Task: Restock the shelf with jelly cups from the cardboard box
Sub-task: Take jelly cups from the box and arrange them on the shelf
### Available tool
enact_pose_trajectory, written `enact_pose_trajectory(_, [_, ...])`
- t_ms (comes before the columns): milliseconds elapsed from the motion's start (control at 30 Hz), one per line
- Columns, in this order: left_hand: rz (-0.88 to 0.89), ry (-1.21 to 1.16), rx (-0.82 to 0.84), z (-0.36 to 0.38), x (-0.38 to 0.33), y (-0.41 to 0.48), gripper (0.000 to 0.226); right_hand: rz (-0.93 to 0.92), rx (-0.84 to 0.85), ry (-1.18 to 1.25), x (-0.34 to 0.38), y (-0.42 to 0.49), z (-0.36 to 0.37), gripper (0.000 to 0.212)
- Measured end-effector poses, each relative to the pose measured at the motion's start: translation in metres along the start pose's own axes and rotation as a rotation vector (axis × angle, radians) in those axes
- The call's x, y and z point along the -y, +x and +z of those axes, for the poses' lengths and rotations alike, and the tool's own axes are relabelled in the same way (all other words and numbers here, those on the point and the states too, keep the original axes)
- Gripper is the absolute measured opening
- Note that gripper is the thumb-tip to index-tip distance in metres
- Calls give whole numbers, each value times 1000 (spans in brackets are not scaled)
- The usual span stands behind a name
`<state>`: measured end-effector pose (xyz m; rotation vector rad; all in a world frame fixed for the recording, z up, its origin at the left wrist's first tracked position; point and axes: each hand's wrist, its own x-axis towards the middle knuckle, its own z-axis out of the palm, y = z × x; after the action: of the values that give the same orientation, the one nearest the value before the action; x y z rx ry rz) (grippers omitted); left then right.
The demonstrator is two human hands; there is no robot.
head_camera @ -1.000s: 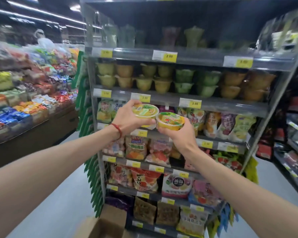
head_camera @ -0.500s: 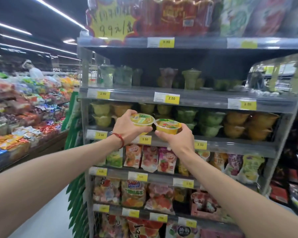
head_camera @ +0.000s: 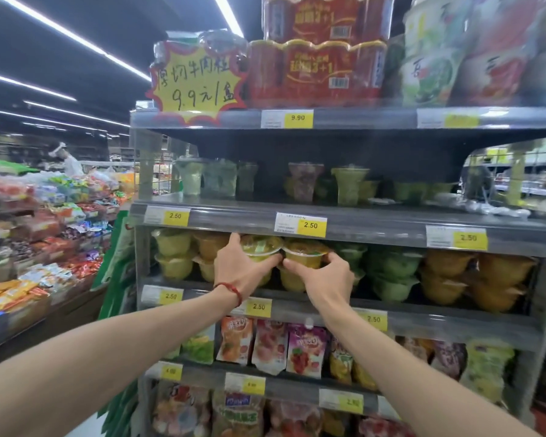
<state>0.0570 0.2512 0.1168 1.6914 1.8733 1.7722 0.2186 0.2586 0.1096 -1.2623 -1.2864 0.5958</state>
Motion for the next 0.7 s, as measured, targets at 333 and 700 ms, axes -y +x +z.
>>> enact_pose_trajectory(333, [-58, -35, -50, 11, 0, 10, 79, 69, 16, 40, 3, 11, 11, 54])
enact_pose_trajectory(700, [-180, -28, -83, 21, -8, 10, 85, 106, 70, 110, 5, 11, 15, 53])
